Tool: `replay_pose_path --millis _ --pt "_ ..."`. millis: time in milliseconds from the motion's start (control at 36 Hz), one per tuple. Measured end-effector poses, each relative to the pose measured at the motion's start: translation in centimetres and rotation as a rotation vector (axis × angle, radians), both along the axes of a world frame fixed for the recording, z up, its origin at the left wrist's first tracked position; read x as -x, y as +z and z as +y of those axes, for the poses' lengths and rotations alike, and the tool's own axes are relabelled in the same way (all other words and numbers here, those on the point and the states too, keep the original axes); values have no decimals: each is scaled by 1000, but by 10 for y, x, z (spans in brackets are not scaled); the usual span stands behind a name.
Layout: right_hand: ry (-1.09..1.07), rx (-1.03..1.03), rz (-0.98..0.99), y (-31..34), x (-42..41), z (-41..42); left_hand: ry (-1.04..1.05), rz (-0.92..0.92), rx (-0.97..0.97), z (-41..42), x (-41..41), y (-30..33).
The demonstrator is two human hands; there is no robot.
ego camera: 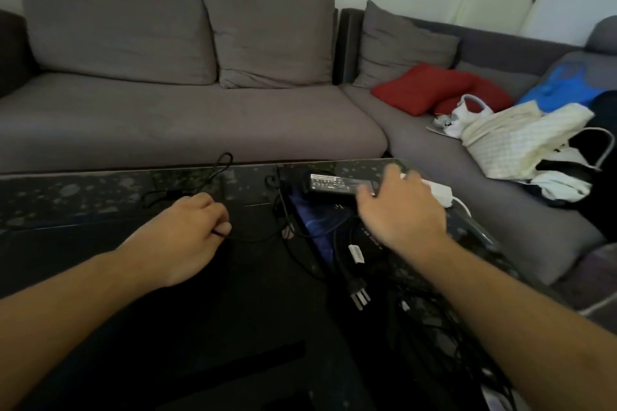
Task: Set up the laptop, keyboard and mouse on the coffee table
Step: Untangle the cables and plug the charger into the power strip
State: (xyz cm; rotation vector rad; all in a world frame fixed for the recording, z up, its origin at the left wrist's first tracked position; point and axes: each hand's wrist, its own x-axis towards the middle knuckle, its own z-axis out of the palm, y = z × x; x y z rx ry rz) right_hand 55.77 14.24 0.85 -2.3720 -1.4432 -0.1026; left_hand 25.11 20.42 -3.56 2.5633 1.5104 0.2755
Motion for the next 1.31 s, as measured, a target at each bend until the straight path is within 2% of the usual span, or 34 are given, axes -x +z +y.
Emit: replay_pose_path --millis 56,111,139,250,361,500,611,695,778,861,917,972,1028,1056,1084,1139,1167,1195,1306 --pt "-54 157 341 -1 -23 9 33 -41 41 -1 -5 0" --pt "-33 197 712 -6 -33 15 56 -88 71 -5 -17 3" --pt "-32 184 814 -12 -35 18 68 -123 82 -8 -24 4" --pt "-42 -6 1008 -22 -46 24 86 -148 63 -11 -48 4" --pt "-100 -129 1115 -13 -61 22 164 -181 93 -3 -66 3" --pt "-49 -348 1181 -16 -86 15 218 -243 143 12 -94 -4" --pt "-37 -490 1053 -21 -103 21 273 -372 160 25 -122 -4" --pt "-27 -420 1022 -29 -109 28 279 -396 147 32 -139 -4" --pt "9 -273 1030 -28 -108 32 279 -229 122 33 -145 -12" --pt "93 -89 1156 -18 -107 29 255 -67 76 31 -141 -22" --pt "181 -44 1213 -11 -113 27 211 11 35 28 -137 -27" --pt "201 -84 1209 -8 -119 26 180 42 23 26 -134 -28" --pt "125 -131 1165 -14 -127 26 166 30 30 25 -131 -27" --pt "90 -120 1025 -21 -131 25 161 27 31 25 -130 -27" --pt "67 -37 801 -29 -138 25 157 29 30 25 -129 -27" --pt "44 243 258 -39 -143 18 150 35 27 24 -127 -28" --pt "63 348 96 -43 -143 14 146 36 29 24 -127 -28" --pt "96 399 45 -45 -141 10 142 32 34 23 -127 -28" --pt "173 449 47 -45 -133 3 140 -2 77 20 -127 -27"
